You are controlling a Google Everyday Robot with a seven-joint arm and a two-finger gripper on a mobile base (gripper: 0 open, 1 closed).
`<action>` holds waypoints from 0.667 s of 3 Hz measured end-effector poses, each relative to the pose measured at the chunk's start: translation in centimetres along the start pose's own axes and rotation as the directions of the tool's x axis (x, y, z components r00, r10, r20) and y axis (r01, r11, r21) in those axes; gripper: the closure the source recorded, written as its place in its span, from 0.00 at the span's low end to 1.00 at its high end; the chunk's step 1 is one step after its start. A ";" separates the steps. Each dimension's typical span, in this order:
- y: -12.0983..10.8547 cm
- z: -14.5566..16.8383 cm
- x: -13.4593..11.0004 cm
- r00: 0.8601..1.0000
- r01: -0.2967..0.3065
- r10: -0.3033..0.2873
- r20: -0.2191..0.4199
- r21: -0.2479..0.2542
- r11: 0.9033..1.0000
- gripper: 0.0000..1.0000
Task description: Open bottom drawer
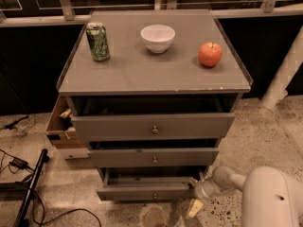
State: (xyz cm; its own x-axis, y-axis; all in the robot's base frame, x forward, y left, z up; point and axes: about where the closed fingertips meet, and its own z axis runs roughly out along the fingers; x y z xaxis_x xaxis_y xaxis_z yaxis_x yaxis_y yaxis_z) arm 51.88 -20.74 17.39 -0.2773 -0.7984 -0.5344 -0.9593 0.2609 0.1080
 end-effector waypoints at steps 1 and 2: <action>2.7 -0.9 0.7 0.999 0.006 0.000 0.054 -0.105 0.994 0.00; 4.7 -1.8 1.7 0.992 0.046 -0.020 0.123 -0.211 0.976 0.00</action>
Offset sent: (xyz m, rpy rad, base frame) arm -0.1075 -0.0236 0.0432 0.3669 0.2847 0.3180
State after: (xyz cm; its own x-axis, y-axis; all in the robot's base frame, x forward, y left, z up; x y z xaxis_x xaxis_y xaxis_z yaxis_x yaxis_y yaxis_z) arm 46.75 -21.88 18.48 -0.2495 -0.7303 -0.6359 -0.9606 0.1040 0.2576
